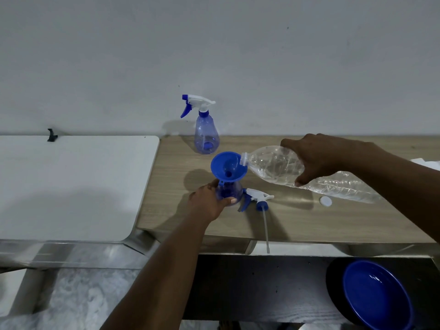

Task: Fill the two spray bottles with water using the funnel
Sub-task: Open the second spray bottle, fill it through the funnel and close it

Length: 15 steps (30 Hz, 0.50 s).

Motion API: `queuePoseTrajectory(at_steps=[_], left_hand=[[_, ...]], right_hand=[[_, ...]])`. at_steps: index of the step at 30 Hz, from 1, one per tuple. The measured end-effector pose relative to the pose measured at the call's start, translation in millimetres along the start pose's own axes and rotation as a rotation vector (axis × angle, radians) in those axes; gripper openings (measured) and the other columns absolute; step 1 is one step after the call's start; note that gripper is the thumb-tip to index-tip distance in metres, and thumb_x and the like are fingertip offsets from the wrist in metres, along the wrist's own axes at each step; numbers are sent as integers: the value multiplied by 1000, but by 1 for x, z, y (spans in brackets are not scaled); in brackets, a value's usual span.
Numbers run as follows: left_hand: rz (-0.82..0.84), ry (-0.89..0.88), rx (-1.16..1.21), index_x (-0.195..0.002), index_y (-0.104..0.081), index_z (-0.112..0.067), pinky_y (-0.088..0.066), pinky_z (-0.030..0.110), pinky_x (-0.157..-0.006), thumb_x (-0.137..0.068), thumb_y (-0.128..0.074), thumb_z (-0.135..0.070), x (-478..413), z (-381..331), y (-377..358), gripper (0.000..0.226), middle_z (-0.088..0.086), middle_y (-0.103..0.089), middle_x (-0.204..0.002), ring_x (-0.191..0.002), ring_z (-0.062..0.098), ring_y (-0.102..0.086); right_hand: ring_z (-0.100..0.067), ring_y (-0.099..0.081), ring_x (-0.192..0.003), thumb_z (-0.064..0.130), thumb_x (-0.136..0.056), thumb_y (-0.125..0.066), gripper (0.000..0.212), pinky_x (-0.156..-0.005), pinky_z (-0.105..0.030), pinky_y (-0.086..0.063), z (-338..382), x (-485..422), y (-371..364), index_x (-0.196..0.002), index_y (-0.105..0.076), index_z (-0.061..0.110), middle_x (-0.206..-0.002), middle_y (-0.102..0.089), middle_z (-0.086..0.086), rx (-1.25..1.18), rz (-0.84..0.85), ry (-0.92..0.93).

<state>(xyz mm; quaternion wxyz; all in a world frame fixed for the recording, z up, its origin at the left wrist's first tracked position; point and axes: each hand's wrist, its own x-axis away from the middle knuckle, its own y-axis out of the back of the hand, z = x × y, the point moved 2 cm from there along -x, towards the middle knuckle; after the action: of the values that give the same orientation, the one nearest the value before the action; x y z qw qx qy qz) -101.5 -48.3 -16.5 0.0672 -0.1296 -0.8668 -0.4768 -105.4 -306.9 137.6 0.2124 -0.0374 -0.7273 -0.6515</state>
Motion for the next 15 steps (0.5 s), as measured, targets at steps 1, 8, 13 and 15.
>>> queuePoseTrajectory(at_steps=[1, 8, 13, 15], left_hand=[[-3, 0, -3, -120, -59, -29, -47, 32, -84, -74, -70, -65, 0, 0, 0, 59, -4, -69, -112, -104, 21, -64], [-12, 1, -19, -125, -57, -28, -45, 32, -86, -77, -70, -62, 0, 1, 0, 61, -2, -69, -114, -106, 22, -64], [-10, -5, -2, -125, -57, -28, -45, 32, -85, -77, -71, -61, -1, 1, 0, 60, -2, -69, -114, -106, 23, -64], [-12, -8, 0, -125, -57, -28, -44, 31, -85, -77, -71, -61, -1, 1, 0, 60, -2, -69, -113, -106, 23, -64]], right_hand=[[-21, -50, -88, 55, -66, -84, 92, -78, -38, -49, 0, 0, 0, -138, -36, 25, -73, -44, 13, 4, 2, 0], [-21, -51, -88, 57, -66, -83, 93, -76, -37, -48, 1, -1, 0, -139, -34, 26, -75, -47, 12, 38, 0, 0], [-22, -52, -91, 57, -65, -83, 92, -76, -37, -48, 2, -1, 0, -137, -35, 27, -77, -49, 10, 63, 2, -5], [-22, -51, -90, 57, -66, -83, 89, -73, -35, -45, 2, -1, 1, -136, -35, 27, -74, -45, 12, 76, 5, -4]])
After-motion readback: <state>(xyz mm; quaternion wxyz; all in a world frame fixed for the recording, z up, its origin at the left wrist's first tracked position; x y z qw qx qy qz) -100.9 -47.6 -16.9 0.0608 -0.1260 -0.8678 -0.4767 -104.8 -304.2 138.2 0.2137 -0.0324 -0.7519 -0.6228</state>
